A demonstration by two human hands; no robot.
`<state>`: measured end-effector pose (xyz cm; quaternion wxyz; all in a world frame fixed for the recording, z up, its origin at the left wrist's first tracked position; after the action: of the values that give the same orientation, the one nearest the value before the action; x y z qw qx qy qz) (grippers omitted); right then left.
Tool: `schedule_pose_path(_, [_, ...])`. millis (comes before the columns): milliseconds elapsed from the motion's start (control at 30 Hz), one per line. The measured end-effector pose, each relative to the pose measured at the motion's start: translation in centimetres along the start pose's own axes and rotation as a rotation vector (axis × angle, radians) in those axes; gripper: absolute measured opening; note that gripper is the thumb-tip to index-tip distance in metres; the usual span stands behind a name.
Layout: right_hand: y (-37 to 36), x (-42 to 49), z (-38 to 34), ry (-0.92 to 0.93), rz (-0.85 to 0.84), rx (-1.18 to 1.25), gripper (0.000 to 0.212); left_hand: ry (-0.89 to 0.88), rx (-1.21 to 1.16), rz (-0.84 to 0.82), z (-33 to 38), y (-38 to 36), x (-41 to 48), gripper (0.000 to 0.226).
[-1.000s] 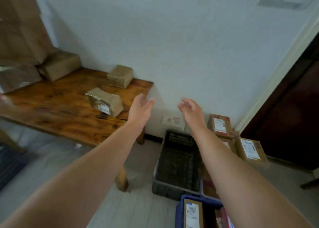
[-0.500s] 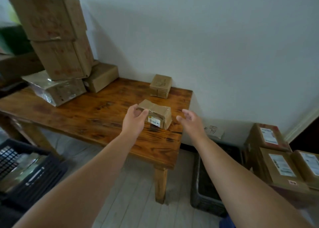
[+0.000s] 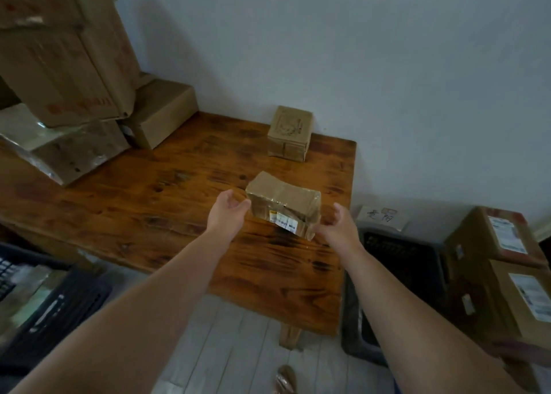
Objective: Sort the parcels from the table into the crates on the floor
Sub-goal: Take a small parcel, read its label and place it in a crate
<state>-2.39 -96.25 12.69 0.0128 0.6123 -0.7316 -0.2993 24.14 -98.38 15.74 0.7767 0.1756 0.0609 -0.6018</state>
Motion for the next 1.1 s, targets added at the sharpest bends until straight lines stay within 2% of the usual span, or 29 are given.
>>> schedule_pose_path(133, [-2.0, 1.5, 1.4, -0.091, -0.044, -0.023, 0.105, 0.07, 0.063, -0.031, -1.4, -1.1, 4.1, 0.06])
schedule_pose_path(300, [-3.3, 2.6, 2.6, -0.174, 0.007, -0.037, 0.097, 0.158, 0.166, -0.168, -3.7, -2.9, 7.5, 0.059])
schedule_pose_path(467, [-4.5, 3.6, 1.3, -0.167, 0.079, -0.025, 0.076, 0.003, 0.268, -0.249, -1.7, -3.8, 10.0, 0.046])
schedule_pose_path(567, [-4.6, 4.0, -0.2, -0.172, 0.188, 0.063, 0.067, -0.109, 0.297, -0.304, 0.5, -3.7, 11.3, 0.041])
schedule_pose_path(667, [-4.6, 4.1, -3.2, -0.124, 0.271, 0.115, 0.06, -0.198, 0.246, -0.332, 3.4, -2.5, 13.1, 0.038])
schedule_pose_path(800, [-4.1, 3.6, -7.5, -0.004, 0.334, 0.168, 0.057, -0.223, 0.109, -0.305, 6.8, 0.0, 14.6, 0.04])
schedule_pose_path(900, [-4.8, 2.5, -9.6, 0.059, 0.264, 0.317, 0.059, -0.133, -0.08, -0.322, 7.7, 1.5, 15.1, 0.031])
schedule_pose_path(1000, [-5.9, 1.9, -11.0, 0.112, 0.099, 0.491, 0.06, -0.052, -0.213, -0.341, 8.1, 2.4, 14.9, 0.006])
schedule_pose_path(1100, [-6.5, 1.9, -11.0, 0.089, 0.079, 0.541, 0.052, -0.06, -0.279, -0.356, 8.4, 3.1, 14.4, 0.009])
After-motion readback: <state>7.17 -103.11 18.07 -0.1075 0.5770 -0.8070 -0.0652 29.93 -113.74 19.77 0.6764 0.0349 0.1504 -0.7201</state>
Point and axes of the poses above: each hand's wrist, its own x-axis towards the middle knuckle, its own y-axis out of the back of the hand, z = x × y, the point moved 9 cm from there along x, towards the middle knuckle, and after that the axes turned 8 degrees about -x, right-handed, at the moved point
